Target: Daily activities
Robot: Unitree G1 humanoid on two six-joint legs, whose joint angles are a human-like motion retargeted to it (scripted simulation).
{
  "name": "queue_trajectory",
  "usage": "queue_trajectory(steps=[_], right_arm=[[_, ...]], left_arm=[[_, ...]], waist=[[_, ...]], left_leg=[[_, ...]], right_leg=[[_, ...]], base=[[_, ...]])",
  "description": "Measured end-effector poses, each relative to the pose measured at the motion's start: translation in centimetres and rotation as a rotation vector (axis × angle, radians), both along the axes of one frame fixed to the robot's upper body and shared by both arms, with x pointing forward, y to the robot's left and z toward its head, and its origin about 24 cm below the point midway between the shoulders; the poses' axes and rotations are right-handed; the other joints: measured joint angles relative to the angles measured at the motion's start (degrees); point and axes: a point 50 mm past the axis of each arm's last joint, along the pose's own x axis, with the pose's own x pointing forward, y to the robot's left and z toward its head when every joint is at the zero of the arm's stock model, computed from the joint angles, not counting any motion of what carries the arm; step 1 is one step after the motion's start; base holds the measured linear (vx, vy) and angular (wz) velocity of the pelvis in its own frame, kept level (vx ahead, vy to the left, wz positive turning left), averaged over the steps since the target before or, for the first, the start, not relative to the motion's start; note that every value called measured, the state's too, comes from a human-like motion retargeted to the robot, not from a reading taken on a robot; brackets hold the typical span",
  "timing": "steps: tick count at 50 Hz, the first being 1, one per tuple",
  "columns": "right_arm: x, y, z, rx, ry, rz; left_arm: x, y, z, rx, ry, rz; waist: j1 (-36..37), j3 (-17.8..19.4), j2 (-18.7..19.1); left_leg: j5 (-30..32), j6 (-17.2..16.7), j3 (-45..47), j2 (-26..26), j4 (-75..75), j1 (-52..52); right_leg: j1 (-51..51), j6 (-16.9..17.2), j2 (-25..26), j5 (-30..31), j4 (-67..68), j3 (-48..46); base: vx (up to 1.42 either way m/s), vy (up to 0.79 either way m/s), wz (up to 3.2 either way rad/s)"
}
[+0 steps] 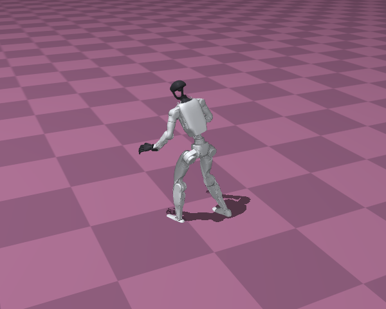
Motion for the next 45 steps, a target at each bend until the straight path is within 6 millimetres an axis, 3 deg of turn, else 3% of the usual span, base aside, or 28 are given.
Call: queue_trajectory(steps=[2, 4, 10, 14, 21, 33, 35, 37, 39, 45], right_arm=[[-0.1, -0.3, -0.4, -0.022, 0.026, 0.002], [-0.3, -0.5, -1.0, -0.036, 0.054, 0.006], [-0.9, -0.9, -1.9, -0.049, 0.134, 0.042], [-1.3, -0.8, -2.3, -0.045, 0.198, 0.086], [-1.2, 0.2, -2.3, -0.073, 0.270, 0.174], [1.1, 1.3, -1.5, -0.207, 0.297, 0.202], [0.7, 1.6, -2.8, -0.221, 0.328, 0.196], [1.5, 0.9, -1.5, -0.251, 0.296, 0.174], [1.2, 0.9, -2.3, -0.261, 0.311, 0.164], [1.5, -0.2, -1.2, -0.302, 0.268, 0.112]], left_arm=[[-1.0, -0.6, -1.6, -0.088, 0.008, 0.013], [-1.8, -1.6, -3.1, -0.164, 0.029, 0.008], [-2.8, -6.4, -6.3, -0.359, 0.118, -0.134], [-2.5, -10.0, -6.6, -0.413, 0.177, -0.316], [-0.1, -15.0, -3.8, -0.377, 0.186, -0.628], [3.6, -21.4, 3.8, -0.127, 0.053, -0.982], [2.8, -22.5, 2.9, -0.103, 0.071, -1.013], [3.7, -22.6, 4.6, -0.049, 0.040, -1.029], [3.2, -23.2, 3.8, -0.033, 0.056, -1.044], [3.5, -23.6, 4.4, 0.026, 0.043, -1.048]], waist=[[1.4, -0.3, 2.1], [1.9, -0.7, 2.7], [1.8, -1.6, 6.7], [1.4, -2.8, 10.5], [-0.4, -5.8, 16.2], [-5.3, -9.6, 17.9], [-5.8, -10.6, 18.3], [-6.2, -10.8, 18.2], [-6.5, -11.5, 18.3], [-6.8, -12.7, 18.3]], left_leg=[[3.6, -3.7, -5.0, 0.6, -2.7, 0.5], [3.0, -5.1, -7.3, 0.3, -2.5, -0.2], [-4.6, -3.2, -5.9, 1.1, 5.4, -1.4], [-12.9, -1.4, -4.8, 1.9, 18.8, -0.9], [-18.9, -1.2, -4.1, 2.7, 27.0, 4.5], [-13.5, -1.4, -4.2, -1.9, 5.2, 13.2], [-14.2, -1.3, -4.3, -1.5, 6.9, 12.8], [-12.3, -1.3, -4.3, -2.5, 2.8, 13.6], [-12.6, -1.1, -4.4, -2.4, 4.2, 13.2], [-11.5, -0.8, -4.8, -3.2, 2.9, 13.0]], right_leg=[[1.7, -0.9, 1.9, 0.8, -4.2, -1.4], [2.0, -1.3, 2.3, 0.5, -5.6, -2.7], [4.1, -1.2, 4.1, 4.4, -12.3, -5.8], [5.9, -0.8, 6.2, 7.8, -16.9, -6.7], [7.8, -0.4, 9.5, 13.5, -25.0, -8.7], [7.8, 0.7, 6.4, 18.3, -30.9, -11.3], [7.9, 0.7, 6.7, 18.3, -29.8, -11.4], [7.3, 0.8, 5.9, 18.8, -30.7, -11.6], [7.2, 0.8, 5.8, 18.8, -29.8, -11.6], [6.6, 0.8, 5.2, 19.2, -29.4, -11.6]], base=[[-0.28, -0.30, -0.32], [-0.28, -0.30, -0.07], [-0.25, -0.25, 0.04], [-0.20, -0.16, -0.08], [-0.15, -0.09, 0.05], [-0.09, -0.01, 0.24], [-0.06, 0.03, 0.13], [-0.03, 0.03, 0.18], [0.00, 0.00, 0.00], [0.00, 0.00, 0.00]])
